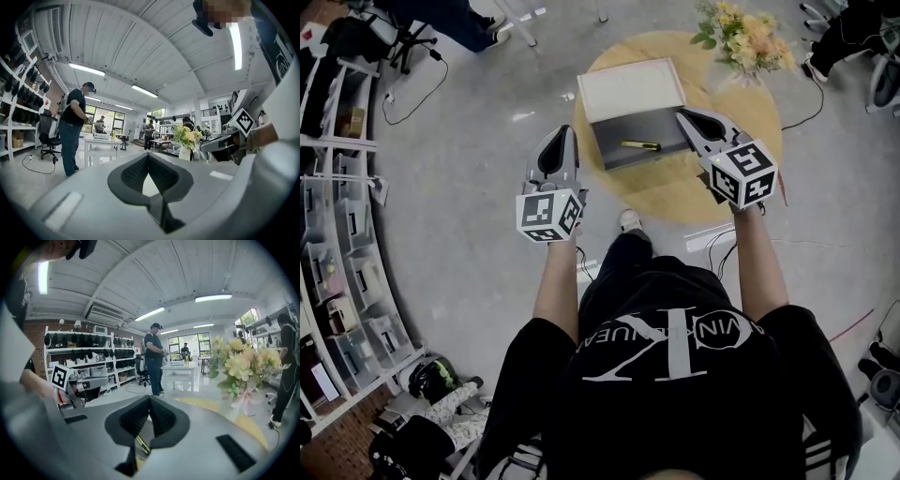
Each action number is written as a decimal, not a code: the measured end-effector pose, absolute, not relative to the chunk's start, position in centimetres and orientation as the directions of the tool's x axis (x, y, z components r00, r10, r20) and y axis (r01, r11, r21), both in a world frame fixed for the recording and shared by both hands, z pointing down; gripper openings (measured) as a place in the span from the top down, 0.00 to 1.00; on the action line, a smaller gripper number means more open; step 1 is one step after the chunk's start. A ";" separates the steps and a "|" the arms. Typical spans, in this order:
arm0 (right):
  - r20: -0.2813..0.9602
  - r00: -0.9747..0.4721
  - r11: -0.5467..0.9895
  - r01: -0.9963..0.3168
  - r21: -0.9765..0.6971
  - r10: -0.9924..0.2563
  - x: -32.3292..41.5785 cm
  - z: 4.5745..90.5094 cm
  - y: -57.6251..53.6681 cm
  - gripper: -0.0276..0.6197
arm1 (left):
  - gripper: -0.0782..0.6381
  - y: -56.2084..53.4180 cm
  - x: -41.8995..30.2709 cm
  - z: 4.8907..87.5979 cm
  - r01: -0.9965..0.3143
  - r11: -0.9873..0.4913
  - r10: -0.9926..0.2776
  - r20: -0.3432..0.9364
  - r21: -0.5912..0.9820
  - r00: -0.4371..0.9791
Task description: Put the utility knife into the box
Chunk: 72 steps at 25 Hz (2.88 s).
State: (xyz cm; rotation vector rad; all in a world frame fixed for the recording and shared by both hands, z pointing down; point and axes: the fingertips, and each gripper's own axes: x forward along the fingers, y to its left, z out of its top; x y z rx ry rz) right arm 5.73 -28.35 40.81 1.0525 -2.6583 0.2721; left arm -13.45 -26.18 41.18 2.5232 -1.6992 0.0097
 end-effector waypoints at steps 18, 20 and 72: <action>0.148 -0.705 0.709 -0.704 -0.028 -0.694 6.9 36.2 -26.7 0.94 | 0.88 -24.7 -13.3 38.4 -0.928 -0.369 -0.929 0.006 0.054 0.370; 0.132 -0.703 0.706 -0.708 -0.027 -0.699 7.0 35.9 -26.6 0.94 | 0.88 -24.5 -13.5 38.0 -0.929 -0.366 -0.930 -0.003 0.051 0.366; 0.045 -0.650 0.649 -0.760 -0.045 -0.759 8.8 33.9 -21.1 0.94 | 0.88 -17.4 -16.1 36.5 -0.958 -0.286 -0.958 -0.027 0.036 0.285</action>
